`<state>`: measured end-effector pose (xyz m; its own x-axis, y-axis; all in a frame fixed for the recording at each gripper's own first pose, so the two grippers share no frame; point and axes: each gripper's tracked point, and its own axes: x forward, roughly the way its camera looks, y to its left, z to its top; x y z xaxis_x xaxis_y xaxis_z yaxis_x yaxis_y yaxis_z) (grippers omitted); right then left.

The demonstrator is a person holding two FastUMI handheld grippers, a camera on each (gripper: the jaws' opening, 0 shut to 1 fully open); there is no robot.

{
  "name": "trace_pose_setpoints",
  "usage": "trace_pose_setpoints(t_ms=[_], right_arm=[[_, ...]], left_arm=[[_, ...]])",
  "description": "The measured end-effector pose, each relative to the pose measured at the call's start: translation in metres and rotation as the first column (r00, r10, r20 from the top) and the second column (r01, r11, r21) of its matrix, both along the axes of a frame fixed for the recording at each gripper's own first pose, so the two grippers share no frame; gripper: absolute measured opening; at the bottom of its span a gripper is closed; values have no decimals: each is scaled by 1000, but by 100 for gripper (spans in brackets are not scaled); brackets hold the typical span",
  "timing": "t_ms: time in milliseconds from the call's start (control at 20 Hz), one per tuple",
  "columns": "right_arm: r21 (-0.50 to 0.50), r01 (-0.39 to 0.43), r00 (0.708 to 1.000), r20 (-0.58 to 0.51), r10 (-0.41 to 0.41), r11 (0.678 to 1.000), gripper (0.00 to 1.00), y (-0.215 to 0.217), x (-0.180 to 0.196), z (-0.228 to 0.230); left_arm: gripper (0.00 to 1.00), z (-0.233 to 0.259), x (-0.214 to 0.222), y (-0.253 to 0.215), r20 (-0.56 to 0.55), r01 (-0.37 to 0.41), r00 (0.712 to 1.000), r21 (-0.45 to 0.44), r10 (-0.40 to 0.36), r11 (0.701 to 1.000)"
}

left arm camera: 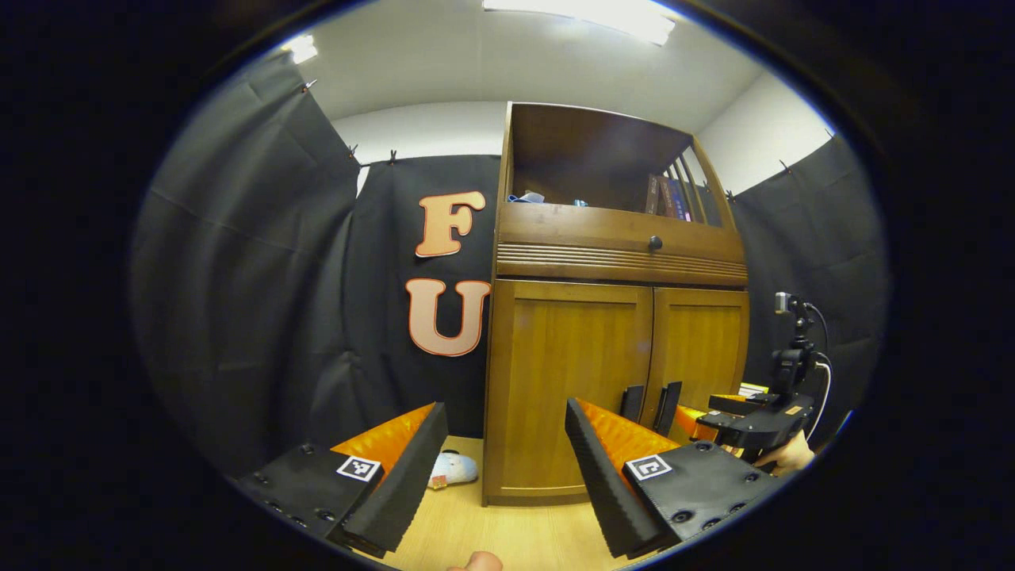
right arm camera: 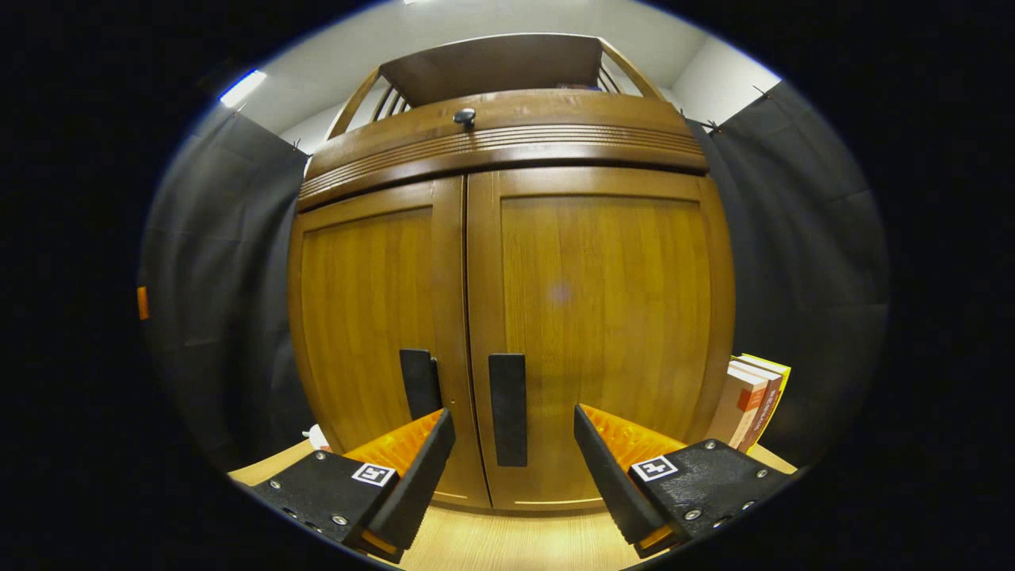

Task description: Open the right door of the double-door shoe cabinet with the right hand, and open the left door with the left hand.

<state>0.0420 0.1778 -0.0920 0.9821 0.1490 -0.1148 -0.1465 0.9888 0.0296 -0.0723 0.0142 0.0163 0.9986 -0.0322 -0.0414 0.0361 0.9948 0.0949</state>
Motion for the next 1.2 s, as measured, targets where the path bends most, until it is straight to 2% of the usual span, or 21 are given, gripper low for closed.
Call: trace_pose_setpoints(t_ms=[50,100,150,300,350,400,450,500,550,700,750,800,950,1000,1100,1150,1200], right_arm=[[-4,2,1000,-2,-2,1000,97,3,10,-4],[-9,7,1000,-8,-8,1000,90,4,18,-9],[-16,17,1000,-16,-17,1000,88,4,25,-14],[-20,30,999,-38,-31,999,88,6,40,-25],[-17,33,999,-42,-33,999,92,6,45,-27],[-11,38,998,-45,-39,999,84,6,50,-29],[-3,38,998,-45,-38,999,87,6,53,-30],[5,37,998,-46,-36,999,78,7,55,-32],[13,34,998,-48,-34,999,80,8,58,-32],[19,31,998,-48,-30,999,56,8,64,-35],[18,31,998,-49,-30,999,61,8,64,-36],[19,26,998,-57,-25,999,52,8,64,-39],[25,16,997,-81,-14,1000,34,9,61,-42],[24,13,997,-82,-11,1000,33,8,57,-41],[26,7,997,-81,-4,1000,31,8,50,-41],[26,0,997,-79,3,1000,35,7,45,-40],[25,-9,997,-77,11,1000,34,5,38,-39]], left_arm=[[93,0,0,0,0,2,1000,-3,-2,1000],[93,0,2,0,1,4,1000,-9,-4,1000],[93,0,2,1,2,7,1000,-15,-7,1000],[93,0,6,4,8,4,1000,-13,-4,1000],[93,0,7,4,9,5,1000,-9,-5,1000],[93,-1,7,4,9,4,1000,-7,-4,1000],[96,-1,9,4,8,4,1000,-6,-4,1000],[96,-2,10,5,8,2,1000,-6,-2,1000],[96,-2,11,6,8,2,1000,-6,-2,1000],[93,-6,12,6,2,-2,1000,-14,2,1000],[93,-7,13,7,-1,-4,1000,-17,4,1000],[93,-8,14,7,-5,-6,1000,-19,6,1000],[96,-10,14,7,-12,-15,1000,-23,15,1000],[93,-9,14,5,-10,-12,1000,-25,12,1000],[93,-8,10,4,-8,-10,1000,-21,10,1000],[93,-7,9,4,-5,-13,1000,-17,13,1000],[93,-7,7,4,-2,-15,1000,-14,15,1000]])
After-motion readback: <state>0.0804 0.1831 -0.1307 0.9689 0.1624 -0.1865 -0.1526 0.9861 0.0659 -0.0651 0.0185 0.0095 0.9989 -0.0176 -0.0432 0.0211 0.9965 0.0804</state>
